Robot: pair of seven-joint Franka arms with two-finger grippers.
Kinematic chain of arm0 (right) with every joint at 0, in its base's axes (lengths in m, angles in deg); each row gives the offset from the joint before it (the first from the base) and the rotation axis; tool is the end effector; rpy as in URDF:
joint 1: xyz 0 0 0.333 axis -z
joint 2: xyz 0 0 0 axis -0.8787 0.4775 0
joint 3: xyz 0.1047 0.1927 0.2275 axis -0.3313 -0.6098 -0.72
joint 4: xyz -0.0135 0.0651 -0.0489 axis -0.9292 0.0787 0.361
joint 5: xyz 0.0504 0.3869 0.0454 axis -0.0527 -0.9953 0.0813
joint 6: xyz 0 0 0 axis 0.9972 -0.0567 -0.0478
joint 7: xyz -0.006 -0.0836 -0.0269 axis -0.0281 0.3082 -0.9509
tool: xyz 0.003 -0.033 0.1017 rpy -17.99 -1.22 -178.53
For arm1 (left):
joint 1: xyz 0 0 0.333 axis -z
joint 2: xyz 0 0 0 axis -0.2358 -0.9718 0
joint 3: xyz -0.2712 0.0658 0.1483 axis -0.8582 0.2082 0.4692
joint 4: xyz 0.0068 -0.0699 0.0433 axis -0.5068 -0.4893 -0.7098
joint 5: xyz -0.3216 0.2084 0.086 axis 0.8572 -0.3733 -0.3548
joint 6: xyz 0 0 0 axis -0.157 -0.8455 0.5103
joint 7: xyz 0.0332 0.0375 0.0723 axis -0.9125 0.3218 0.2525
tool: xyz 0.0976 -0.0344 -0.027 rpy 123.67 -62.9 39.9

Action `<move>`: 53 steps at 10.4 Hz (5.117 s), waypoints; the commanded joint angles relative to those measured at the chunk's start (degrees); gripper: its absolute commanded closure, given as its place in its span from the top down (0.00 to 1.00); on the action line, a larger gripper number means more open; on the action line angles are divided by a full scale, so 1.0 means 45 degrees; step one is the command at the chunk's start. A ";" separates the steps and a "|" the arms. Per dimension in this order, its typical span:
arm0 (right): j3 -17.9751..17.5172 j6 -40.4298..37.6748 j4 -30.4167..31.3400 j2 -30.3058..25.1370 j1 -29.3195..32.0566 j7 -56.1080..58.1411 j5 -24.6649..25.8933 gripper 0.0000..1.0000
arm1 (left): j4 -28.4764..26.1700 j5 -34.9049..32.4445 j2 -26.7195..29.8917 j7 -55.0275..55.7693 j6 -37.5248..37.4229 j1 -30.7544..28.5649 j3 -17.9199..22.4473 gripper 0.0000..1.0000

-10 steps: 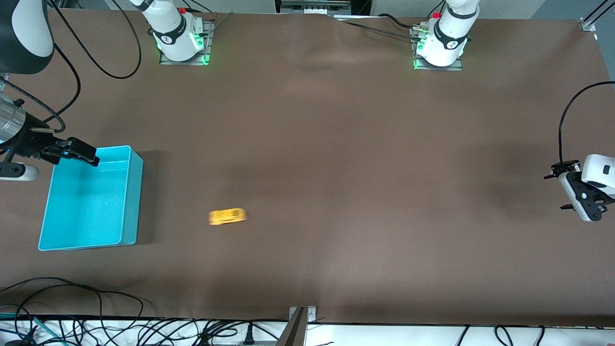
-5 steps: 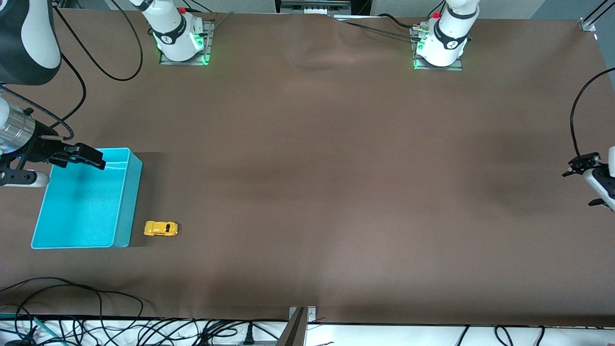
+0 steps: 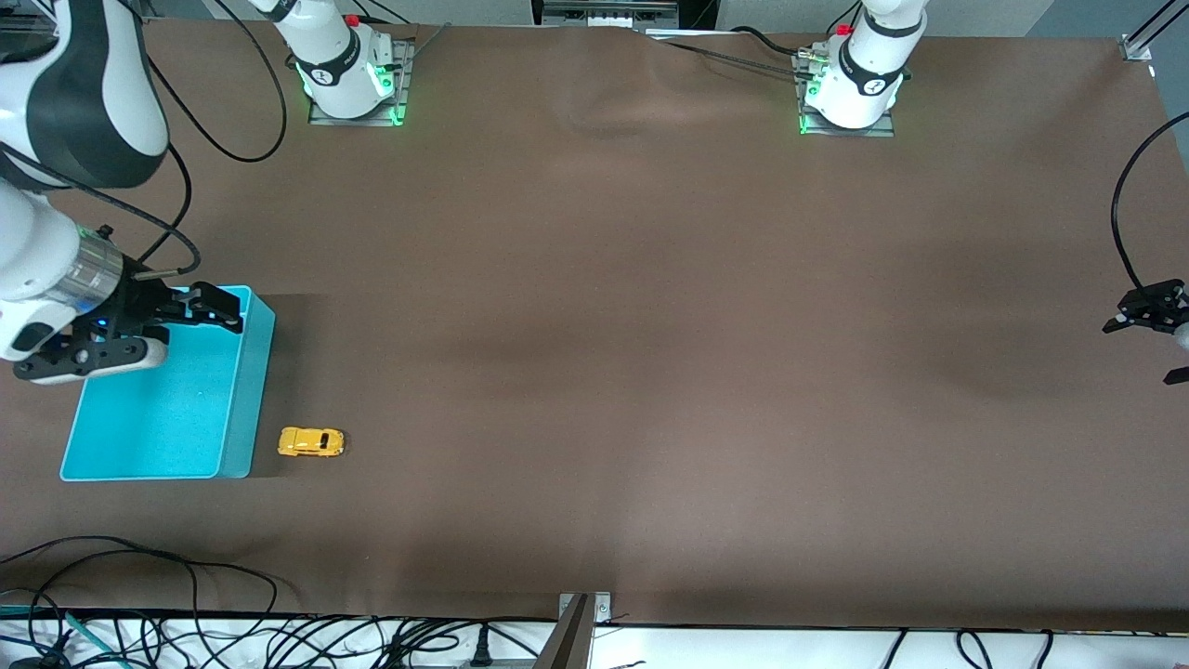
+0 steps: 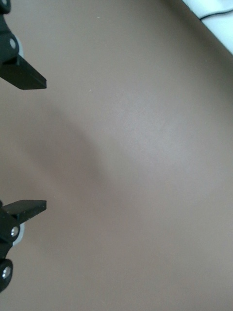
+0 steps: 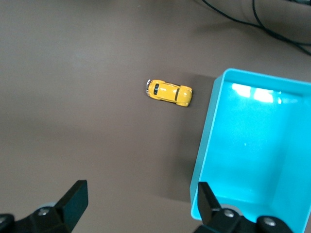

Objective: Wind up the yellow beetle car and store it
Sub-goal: 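Lower the right gripper to the car while the left gripper withdraws, then close the right gripper on the yellow car, then lift the car with the right gripper and lower it into the box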

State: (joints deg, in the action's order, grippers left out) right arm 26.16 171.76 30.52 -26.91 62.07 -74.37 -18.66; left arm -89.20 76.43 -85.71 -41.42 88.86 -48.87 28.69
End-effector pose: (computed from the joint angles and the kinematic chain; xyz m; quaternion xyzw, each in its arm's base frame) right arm 0.6527 0.0456 0.4998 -0.9913 -0.1304 -0.0114 0.0141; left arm 0.6442 0.1802 0.4994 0.9419 -0.3333 -0.0068 0.0420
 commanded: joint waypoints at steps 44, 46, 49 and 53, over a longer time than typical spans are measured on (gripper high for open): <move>0.0019 0.8242 0.0741 0.5999 0.0045 1.3216 -0.0057 0.00 | -0.2740 0.1674 0.5148 1.0898 -0.1873 0.7750 0.4318 1.00; 0.0058 0.5906 -0.0445 0.5881 0.0064 1.3079 -0.0097 0.00 | -0.2721 0.1674 0.5148 1.0898 -0.1873 0.7770 0.4318 1.00; 0.0077 0.2836 -0.2050 0.5511 0.0064 1.3059 -0.0019 0.00 | -0.2721 0.1674 0.5148 1.0898 -0.1873 0.7750 0.4338 1.00; 0.0194 0.0721 -0.3012 0.5005 0.0491 1.3505 -0.0039 0.00 | -0.2721 0.1674 0.5148 1.0898 -0.1873 0.7750 0.4318 1.00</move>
State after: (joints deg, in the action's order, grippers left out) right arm 27.05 177.91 17.92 -3.22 62.64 -15.24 -18.59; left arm -103.08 83.50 -61.78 8.56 81.01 -13.62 48.20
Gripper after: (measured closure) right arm 0.542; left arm 0.000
